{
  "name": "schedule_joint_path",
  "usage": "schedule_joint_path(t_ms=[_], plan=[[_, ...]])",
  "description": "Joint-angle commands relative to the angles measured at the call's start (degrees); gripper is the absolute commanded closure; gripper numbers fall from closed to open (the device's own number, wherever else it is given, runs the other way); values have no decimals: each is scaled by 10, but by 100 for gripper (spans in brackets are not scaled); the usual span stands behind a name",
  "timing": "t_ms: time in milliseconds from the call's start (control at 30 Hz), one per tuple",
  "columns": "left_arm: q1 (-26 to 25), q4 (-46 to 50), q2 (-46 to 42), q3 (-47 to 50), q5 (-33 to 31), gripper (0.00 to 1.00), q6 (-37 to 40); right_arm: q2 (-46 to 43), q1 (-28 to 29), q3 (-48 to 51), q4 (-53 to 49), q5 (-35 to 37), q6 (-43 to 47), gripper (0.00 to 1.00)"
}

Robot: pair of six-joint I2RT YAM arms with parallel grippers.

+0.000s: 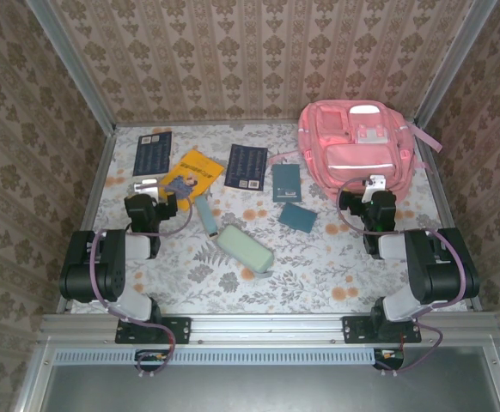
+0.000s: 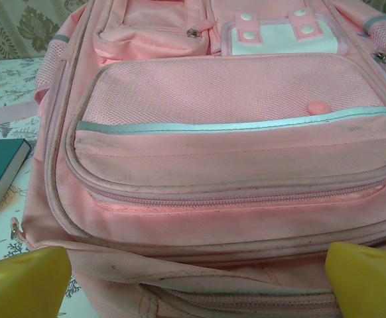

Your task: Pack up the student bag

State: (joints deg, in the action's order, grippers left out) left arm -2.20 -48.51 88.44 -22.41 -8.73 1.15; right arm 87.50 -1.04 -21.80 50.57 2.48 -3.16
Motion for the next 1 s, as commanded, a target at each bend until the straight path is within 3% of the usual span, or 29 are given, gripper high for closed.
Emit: schedule_joint_path(t_ms=[0,133,233,367,467,533,567,633,767,967], plan=[[3,-15,-4,-3,16,0,5,0,0,-7,-2,-13,-5,0],[4,-4,-13,-8,11,0,4,-2,4,-9,-7,-4,-2,0],[4,111,-70,-41,-27,0,-11,-42,7,-13,-44,37,-13,0],[4,312,-158,-119,-99,0,-60,-136,2,-122,-331,105,-61,0],[14,476,-214,-187,-113,0,-162,-165,-4,-162,-404,121,-120,0],[23,588,-243,-231,-95,0,-235,-174,-7,-189,-471,179,-221,0],[28,630,-253,-251,-76,0,-260,-173,-17,-205,-491,160,-232,0],[31,679,-270,-276,-31,0,-271,-151,-26,-237,-518,91,-219,0],[25,729,-300,-299,33,0,-282,-56,-25,-327,-603,47,-224,0],[-7,768,-338,-318,68,0,-280,92,-13,-466,-714,6,-232,0]])
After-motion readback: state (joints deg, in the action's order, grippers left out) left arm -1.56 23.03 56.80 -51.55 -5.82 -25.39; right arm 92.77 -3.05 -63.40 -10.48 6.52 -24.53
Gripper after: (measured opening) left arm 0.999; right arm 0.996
